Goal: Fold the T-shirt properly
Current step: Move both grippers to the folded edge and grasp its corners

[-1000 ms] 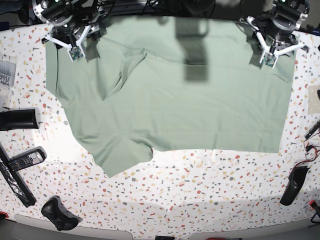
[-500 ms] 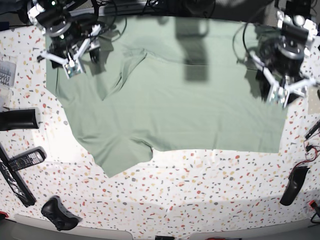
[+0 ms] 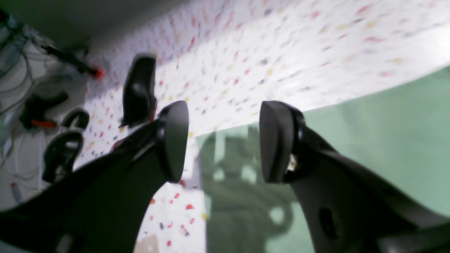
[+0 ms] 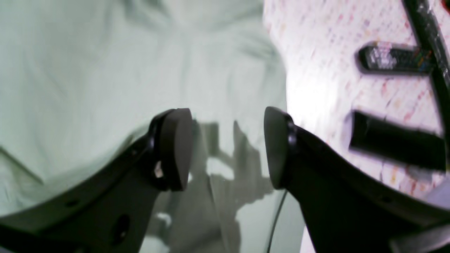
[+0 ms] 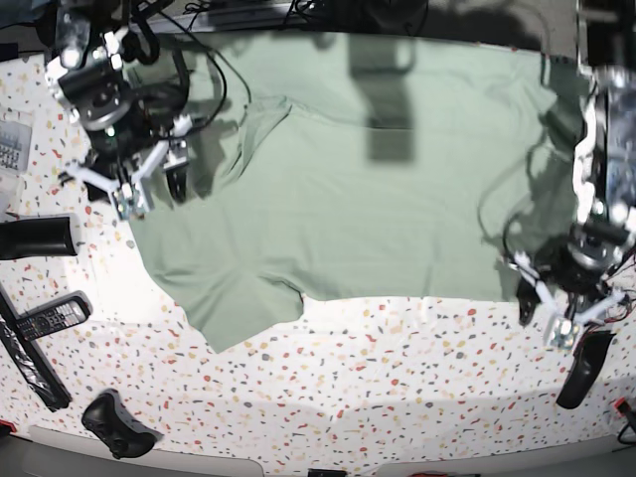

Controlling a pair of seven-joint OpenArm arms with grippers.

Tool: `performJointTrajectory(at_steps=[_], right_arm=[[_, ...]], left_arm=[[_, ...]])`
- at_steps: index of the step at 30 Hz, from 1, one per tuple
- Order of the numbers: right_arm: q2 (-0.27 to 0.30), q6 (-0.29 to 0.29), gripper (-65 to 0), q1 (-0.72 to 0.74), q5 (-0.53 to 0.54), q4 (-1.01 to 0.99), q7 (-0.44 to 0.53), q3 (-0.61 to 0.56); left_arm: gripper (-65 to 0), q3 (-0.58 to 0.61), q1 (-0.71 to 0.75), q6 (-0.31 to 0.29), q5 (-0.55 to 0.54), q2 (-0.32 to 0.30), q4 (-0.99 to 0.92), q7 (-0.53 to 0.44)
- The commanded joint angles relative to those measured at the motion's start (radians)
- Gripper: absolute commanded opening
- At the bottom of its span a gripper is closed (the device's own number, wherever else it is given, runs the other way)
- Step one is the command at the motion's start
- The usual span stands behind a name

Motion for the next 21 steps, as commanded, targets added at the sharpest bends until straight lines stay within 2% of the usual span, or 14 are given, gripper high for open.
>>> performJointTrajectory(at_steps=[1, 9, 12, 14, 16, 18, 21], right_arm=[[0.008, -0.004, -33.4, 0.019, 0.023, 0.019, 0.027, 0.005], [0.008, -0.003, -33.4, 0.056, 0.153, 0.019, 0.025, 0.005], [0.008, -0.003, -33.4, 0.057, 0.153, 0.019, 0.025, 0.005], [0.008, -0.003, -33.4, 0.057, 0.153, 0.019, 0.016, 0.005], [0.008, -0.003, -33.4, 0.057, 0.153, 0.019, -0.002, 0.005], [0.008, -0.003, -33.4, 0.057, 0.153, 0.019, -0.017, 0.005], [0.008, -0.003, -33.4, 0.057, 0.153, 0.019, -0.022, 0.005]], left_arm=[[-35.4, -0.006, -0.065, -0.003, -0.005, -0.011, -0.054, -0.031], [-35.4, -0.006, -0.386, -0.096, -0.005, -0.011, -0.700, -0.131], [-35.4, -0.006, -0.467, -0.183, -0.008, -0.014, -0.929, -0.251], [-35.4, -0.006, -0.508, -0.255, -0.048, -0.017, -1.063, -0.307], [-35.4, -0.006, -0.539, -0.323, -0.121, -0.023, -1.172, -0.338], [-35.4, -0.006, -0.551, -0.367, -0.180, -0.029, -1.241, -0.365], [-35.4, -0.006, -0.549, -0.372, -0.187, -0.033, -1.283, -0.388]])
